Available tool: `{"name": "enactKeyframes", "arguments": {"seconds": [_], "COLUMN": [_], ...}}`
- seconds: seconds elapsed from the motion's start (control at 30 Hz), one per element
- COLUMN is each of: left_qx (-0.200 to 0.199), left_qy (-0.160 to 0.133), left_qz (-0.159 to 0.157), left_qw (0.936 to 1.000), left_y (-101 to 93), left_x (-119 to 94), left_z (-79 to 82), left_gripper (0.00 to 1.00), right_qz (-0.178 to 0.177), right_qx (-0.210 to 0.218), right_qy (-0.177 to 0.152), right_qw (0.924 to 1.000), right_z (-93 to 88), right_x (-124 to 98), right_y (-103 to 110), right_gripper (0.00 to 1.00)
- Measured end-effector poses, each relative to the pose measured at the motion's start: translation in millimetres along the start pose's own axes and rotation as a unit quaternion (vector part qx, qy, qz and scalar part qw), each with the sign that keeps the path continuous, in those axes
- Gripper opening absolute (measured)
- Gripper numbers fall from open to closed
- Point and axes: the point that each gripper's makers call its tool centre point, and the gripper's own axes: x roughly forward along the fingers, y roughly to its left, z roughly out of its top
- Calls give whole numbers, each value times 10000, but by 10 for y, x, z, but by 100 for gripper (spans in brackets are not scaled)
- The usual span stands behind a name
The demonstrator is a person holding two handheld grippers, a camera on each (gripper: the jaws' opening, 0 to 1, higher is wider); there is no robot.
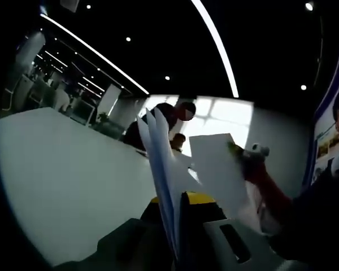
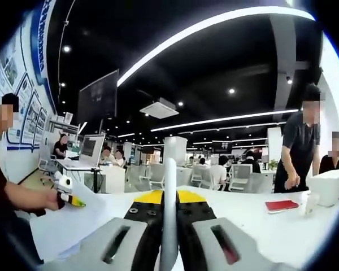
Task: Organize the stack of printing papers by aligning and flattening the scattered papers on the table
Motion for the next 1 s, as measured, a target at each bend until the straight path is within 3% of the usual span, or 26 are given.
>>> {"name": "enactKeyframes", "arguments": {"seconds": [1.0], "left_qx": [54], "left_qy": [27], "left_qz": [10], "left_qw": [10000], "left_y": [38], "left_x": [0], "left_z": [-2], "left_gripper": [7], "right_qz": [461], "right_qx": [-118], "right_qy": [-485], "right_qw": [9977], "right_z": [502], "right_x": [-56], "right_y": [410], "right_gripper": [3]}}
